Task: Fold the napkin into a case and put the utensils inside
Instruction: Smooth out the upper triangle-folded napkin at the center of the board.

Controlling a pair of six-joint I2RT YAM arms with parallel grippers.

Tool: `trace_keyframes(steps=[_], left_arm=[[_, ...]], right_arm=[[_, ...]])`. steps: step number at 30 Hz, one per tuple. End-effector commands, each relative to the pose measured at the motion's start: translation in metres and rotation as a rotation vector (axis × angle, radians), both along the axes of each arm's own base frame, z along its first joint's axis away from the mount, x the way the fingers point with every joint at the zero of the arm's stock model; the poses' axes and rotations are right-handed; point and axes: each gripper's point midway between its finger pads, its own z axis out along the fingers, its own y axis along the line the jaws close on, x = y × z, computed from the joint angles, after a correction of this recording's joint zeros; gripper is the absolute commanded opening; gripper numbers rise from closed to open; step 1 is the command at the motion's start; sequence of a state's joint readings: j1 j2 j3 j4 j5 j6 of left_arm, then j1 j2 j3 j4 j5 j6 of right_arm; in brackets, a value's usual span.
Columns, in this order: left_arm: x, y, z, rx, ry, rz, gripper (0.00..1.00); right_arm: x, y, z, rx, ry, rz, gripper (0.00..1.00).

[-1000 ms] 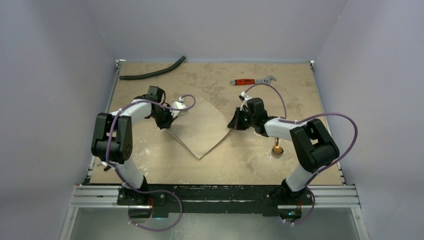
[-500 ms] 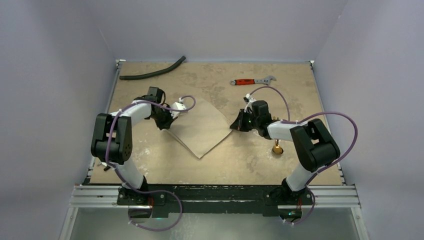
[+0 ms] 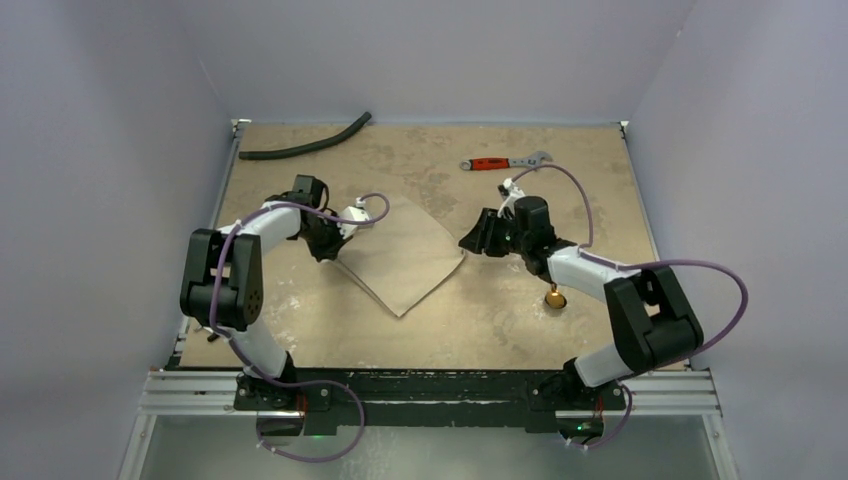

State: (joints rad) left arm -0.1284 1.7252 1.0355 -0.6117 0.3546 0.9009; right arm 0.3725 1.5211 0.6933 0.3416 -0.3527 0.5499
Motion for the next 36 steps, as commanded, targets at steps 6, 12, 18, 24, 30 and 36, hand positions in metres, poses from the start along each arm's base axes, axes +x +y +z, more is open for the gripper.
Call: trace_keyframes(steps=[6,12,18,24,30,36], left_arm=[[0.005,0.002,0.019,-0.013,-0.035,0.008,0.0],[0.007,0.001,0.021,-0.017,-0.04,0.013,0.0],[0.008,0.004,0.019,-0.002,-0.048,0.011,0.0],[0.006,0.006,0.015,0.007,-0.051,0.006,0.0],[0.005,0.009,0.015,0.017,-0.055,0.004,0.0],[0.001,0.007,0.016,0.009,-0.05,0.002,0.0]], right_arm=[[-0.025,0.007,-0.021,-0.028,0.115,-0.019,0.5],[-0.022,0.022,-0.033,-0.055,0.145,-0.025,0.43],[-0.011,0.025,-0.027,-0.035,0.121,-0.051,0.29],[-0.009,0.03,-0.03,-0.011,0.131,-0.049,0.2],[-0.012,0.029,-0.032,0.0,0.147,-0.061,0.02],[-0.004,0.029,-0.031,0.033,0.126,-0.093,0.0]])
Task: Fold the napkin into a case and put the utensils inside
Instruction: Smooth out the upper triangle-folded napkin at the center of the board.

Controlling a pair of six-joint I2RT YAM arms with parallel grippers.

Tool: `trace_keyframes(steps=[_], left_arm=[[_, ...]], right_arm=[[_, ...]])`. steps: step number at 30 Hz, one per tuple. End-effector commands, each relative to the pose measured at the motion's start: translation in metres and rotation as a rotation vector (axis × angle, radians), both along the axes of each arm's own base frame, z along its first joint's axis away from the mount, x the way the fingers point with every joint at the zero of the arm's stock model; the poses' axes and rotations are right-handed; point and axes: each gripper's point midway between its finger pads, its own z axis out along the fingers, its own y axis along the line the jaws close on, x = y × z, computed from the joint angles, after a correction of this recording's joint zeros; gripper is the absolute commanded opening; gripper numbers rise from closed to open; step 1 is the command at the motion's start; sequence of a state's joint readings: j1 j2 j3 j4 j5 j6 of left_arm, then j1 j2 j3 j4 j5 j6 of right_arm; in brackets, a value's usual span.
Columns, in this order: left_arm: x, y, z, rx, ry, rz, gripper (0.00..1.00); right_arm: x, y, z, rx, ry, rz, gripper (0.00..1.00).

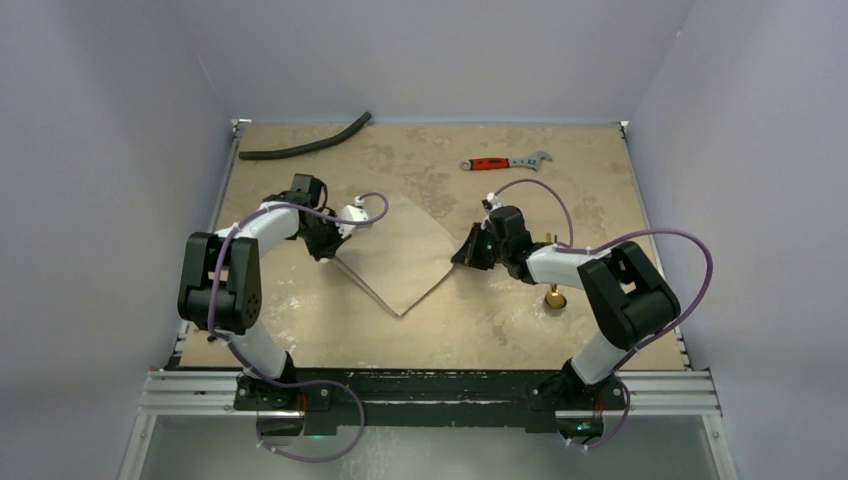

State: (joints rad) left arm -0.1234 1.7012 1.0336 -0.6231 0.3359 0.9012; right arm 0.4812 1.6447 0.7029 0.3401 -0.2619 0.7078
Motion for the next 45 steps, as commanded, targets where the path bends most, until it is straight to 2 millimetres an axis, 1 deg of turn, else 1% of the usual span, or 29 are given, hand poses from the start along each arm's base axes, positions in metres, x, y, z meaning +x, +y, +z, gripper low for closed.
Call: trace_keyframes(steps=[1,5,9,11,15,16,18,19,22,24,26,27,28,32,34,36,38,40,42,43,45], left_arm=[[0.001,0.003,0.01,-0.007,-0.037,-0.009,0.0],[-0.002,0.003,0.009,-0.003,-0.033,-0.015,0.0],[-0.006,0.005,0.005,0.003,-0.02,-0.016,0.0],[-0.009,0.005,0.003,0.005,-0.012,-0.016,0.0],[-0.01,0.006,0.0,0.008,-0.009,-0.01,0.0],[-0.009,0.006,0.0,0.008,-0.009,-0.01,0.0],[-0.007,0.005,0.001,0.005,-0.009,-0.008,0.0],[-0.008,0.005,0.002,0.002,-0.006,-0.006,0.0],[-0.009,0.002,0.008,-0.01,0.009,-0.009,0.0],[-0.009,0.002,0.019,-0.023,0.006,-0.013,0.06],[-0.008,0.003,0.031,-0.035,0.004,-0.024,0.11],[-0.012,0.003,0.036,-0.036,0.024,-0.037,0.13],[-0.012,0.004,0.041,-0.036,0.029,-0.052,0.14],[-0.012,0.001,0.059,-0.05,0.012,-0.137,0.16],[-0.016,-0.004,0.059,-0.075,-0.02,-0.209,0.19],[-0.019,-0.012,0.057,-0.106,-0.07,-0.289,0.19],[-0.023,-0.02,0.057,-0.138,-0.117,-0.394,0.2],[-0.03,-0.025,0.052,-0.146,-0.143,-0.519,0.2],[-0.037,-0.025,0.043,-0.108,-0.168,-0.658,0.2],[-0.036,-0.026,0.038,-0.082,-0.19,-0.709,0.2],[-0.029,-0.032,0.035,-0.039,-0.248,-0.79,0.2]], right_arm=[[0.017,0.004,0.01,0.053,-0.052,-0.041,0.0],[0.021,0.008,0.002,0.07,-0.036,-0.044,0.0],[0.024,-0.001,-0.011,0.032,-0.012,-0.073,0.0],[0.024,-0.009,-0.017,-0.002,-0.005,-0.089,0.0],[0.018,-0.015,-0.022,-0.033,-0.006,-0.083,0.0],[0.015,-0.016,-0.024,-0.037,0.002,-0.083,0.07],[0.011,-0.018,-0.027,-0.042,0.015,-0.078,0.24],[0.009,-0.018,-0.028,-0.044,0.019,-0.076,0.31],[0.008,-0.02,-0.022,-0.05,0.013,-0.079,0.51],[0.011,-0.022,-0.014,-0.062,-0.009,-0.08,0.58],[0.013,-0.024,-0.005,-0.077,-0.032,-0.072,0.61],[0.016,-0.026,0.001,-0.093,-0.05,-0.067,0.64],[0.02,-0.03,0.005,-0.124,-0.069,-0.081,0.68],[0.014,-0.035,0.023,-0.189,-0.102,-0.064,0.83],[0.006,-0.035,0.026,-0.206,-0.1,-0.047,0.87],[-0.001,-0.034,0.028,-0.226,-0.094,-0.033,0.89],[-0.006,-0.039,0.027,-0.256,-0.074,-0.034,0.9],[-0.01,-0.046,0.025,-0.295,-0.05,-0.046,0.9],[-0.011,-0.051,0.026,-0.311,-0.047,-0.058,0.89],[-0.011,-0.051,0.026,-0.315,-0.045,-0.063,0.89],[-0.013,-0.046,0.023,-0.289,-0.016,-0.057,0.89]])
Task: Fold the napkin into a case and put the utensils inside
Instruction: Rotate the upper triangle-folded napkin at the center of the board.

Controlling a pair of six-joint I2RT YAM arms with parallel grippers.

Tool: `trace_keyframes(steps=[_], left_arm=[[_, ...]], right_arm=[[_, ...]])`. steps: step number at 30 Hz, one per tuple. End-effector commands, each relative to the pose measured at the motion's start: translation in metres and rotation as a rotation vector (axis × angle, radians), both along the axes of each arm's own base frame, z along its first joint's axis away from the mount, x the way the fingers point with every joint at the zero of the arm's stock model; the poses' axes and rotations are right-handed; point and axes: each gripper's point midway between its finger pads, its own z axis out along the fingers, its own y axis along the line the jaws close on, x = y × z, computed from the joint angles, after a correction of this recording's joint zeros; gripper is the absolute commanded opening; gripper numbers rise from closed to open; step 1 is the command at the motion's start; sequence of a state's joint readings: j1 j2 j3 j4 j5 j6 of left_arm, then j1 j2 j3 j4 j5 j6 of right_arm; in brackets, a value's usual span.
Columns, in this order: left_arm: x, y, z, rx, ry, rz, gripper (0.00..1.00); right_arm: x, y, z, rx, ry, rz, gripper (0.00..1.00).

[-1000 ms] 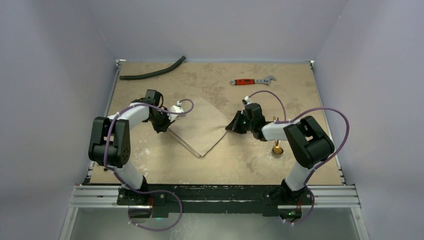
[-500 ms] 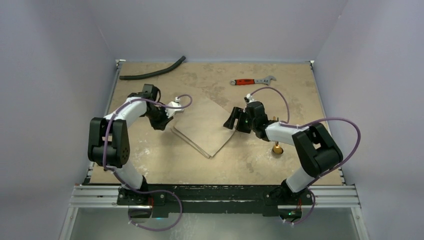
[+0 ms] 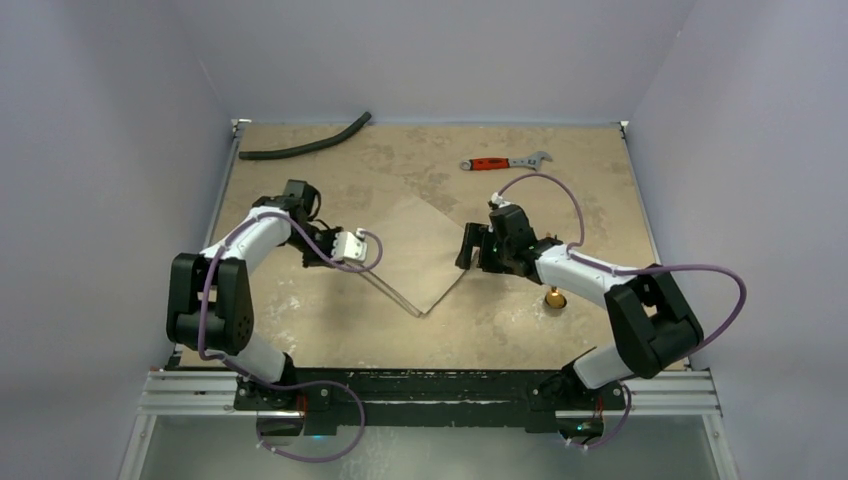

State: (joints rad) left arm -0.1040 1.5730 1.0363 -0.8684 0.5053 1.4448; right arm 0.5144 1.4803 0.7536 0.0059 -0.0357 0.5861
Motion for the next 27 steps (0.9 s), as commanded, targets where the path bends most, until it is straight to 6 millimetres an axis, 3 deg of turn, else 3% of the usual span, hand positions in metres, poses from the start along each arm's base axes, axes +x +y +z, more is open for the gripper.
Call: trace_keyframes(steps=[1,8,9,10,16,17,18,24,27], left_arm=[[0.006,-0.022,-0.001,0.013,-0.181,-0.316,0.2],[0.028,-0.034,-0.002,0.089,-0.347,-0.485,0.31],[0.024,-0.031,-0.005,0.107,-0.334,-0.509,0.32],[0.022,-0.028,-0.008,0.127,-0.326,-0.533,0.41],[0.011,-0.02,-0.025,0.168,-0.304,-0.591,0.48],[0.011,-0.021,-0.026,0.169,-0.308,-0.593,0.59],[0.012,-0.021,-0.028,0.169,-0.306,-0.591,0.61],[-0.003,-0.025,-0.037,0.157,-0.252,-0.594,0.57],[-0.006,-0.028,-0.039,0.14,-0.235,-0.546,0.51]], right_arm=[[0.002,-0.002,0.008,-0.014,0.017,-0.021,0.9],[0.036,0.012,-0.003,-0.025,0.026,-0.021,0.85],[0.04,0.015,-0.005,-0.023,0.033,-0.018,0.84],[0.043,0.016,-0.008,-0.026,0.04,-0.017,0.83],[0.051,0.017,-0.031,-0.067,0.083,-0.021,0.76],[0.051,0.016,-0.034,-0.072,0.084,-0.022,0.75],[0.052,0.015,-0.035,-0.076,0.082,-0.027,0.74],[0.066,0.013,-0.033,-0.073,0.059,-0.042,0.7],[0.073,0.017,-0.028,-0.068,0.043,-0.04,0.69]])
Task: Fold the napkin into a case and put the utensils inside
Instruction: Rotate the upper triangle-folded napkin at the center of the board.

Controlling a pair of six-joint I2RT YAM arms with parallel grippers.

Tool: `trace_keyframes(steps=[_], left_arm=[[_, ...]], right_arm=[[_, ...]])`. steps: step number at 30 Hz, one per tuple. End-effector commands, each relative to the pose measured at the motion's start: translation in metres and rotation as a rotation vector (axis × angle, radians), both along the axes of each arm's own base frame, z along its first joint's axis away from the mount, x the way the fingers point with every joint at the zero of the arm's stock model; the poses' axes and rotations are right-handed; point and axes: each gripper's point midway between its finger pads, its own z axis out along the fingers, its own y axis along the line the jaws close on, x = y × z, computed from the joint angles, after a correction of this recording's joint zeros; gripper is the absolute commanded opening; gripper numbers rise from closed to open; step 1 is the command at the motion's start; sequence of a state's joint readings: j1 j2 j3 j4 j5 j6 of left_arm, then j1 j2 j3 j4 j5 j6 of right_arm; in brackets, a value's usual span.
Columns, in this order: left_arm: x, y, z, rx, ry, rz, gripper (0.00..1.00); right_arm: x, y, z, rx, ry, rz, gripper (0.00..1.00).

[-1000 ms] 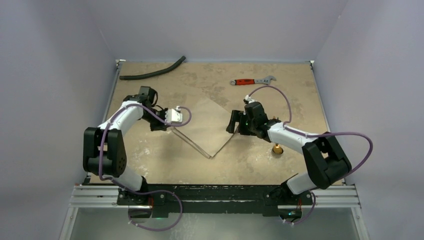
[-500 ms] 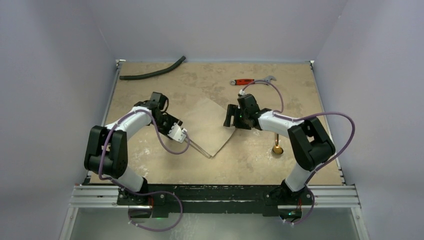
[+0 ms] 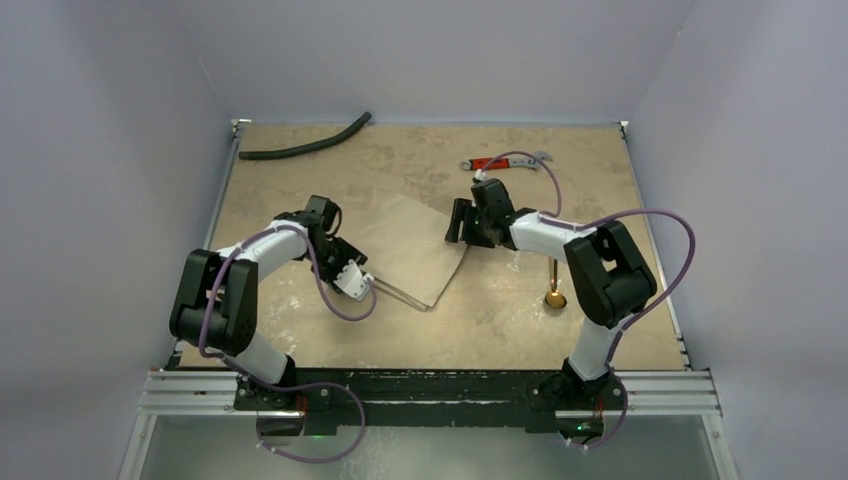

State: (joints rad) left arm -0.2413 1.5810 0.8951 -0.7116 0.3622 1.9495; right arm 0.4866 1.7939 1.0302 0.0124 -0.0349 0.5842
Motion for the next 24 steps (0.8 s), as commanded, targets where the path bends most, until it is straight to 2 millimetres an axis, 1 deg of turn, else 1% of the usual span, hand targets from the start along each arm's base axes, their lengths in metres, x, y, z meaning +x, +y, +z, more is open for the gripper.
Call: trace_keyframes(steps=[1,4,5,8,10,12,13,15,17,19,21,24], left_arm=[[-0.008,-0.008,-0.004,-0.04,0.026,0.035,0.48],[-0.009,-0.005,-0.011,-0.04,0.004,0.079,0.37],[-0.007,-0.002,-0.014,-0.034,-0.015,0.1,0.32],[-0.002,0.0,-0.016,-0.043,-0.028,0.174,0.27],[-0.002,0.0,-0.017,-0.052,-0.027,0.206,0.22],[-0.001,-0.001,-0.015,-0.07,-0.031,0.231,0.15],[-0.001,-0.002,-0.015,-0.076,-0.025,0.239,0.11],[-0.001,-0.006,-0.013,-0.098,-0.003,0.257,0.01],[0.0,-0.013,-0.007,-0.145,0.045,0.291,0.0],[-0.003,-0.016,-0.004,-0.159,0.113,0.314,0.0],[-0.006,-0.017,-0.002,-0.166,0.157,0.334,0.0],[-0.009,-0.015,0.0,-0.177,0.174,0.356,0.0]], right_arm=[[0.006,-0.007,-0.008,-0.048,0.014,-0.01,0.7],[0.007,-0.004,0.004,-0.032,-0.016,0.012,0.72],[0.007,-0.004,0.009,-0.028,-0.029,0.02,0.73],[0.006,-0.001,0.027,-0.009,-0.077,0.062,0.78],[0.004,0.0,0.045,-0.003,-0.129,0.109,0.83],[0.008,-0.002,0.07,-0.002,-0.233,0.137,0.86],[0.004,0.0,0.081,0.01,-0.274,0.172,0.87],[-0.007,0.003,0.103,0.022,-0.389,0.248,0.89],[-0.022,0.011,0.121,0.022,-0.526,0.342,0.98],[-0.043,0.022,0.132,0.054,-0.653,0.445,0.99],[-0.061,0.029,0.132,0.093,-0.686,0.529,0.99],[-0.079,0.042,0.119,0.066,-0.69,0.609,0.99]])
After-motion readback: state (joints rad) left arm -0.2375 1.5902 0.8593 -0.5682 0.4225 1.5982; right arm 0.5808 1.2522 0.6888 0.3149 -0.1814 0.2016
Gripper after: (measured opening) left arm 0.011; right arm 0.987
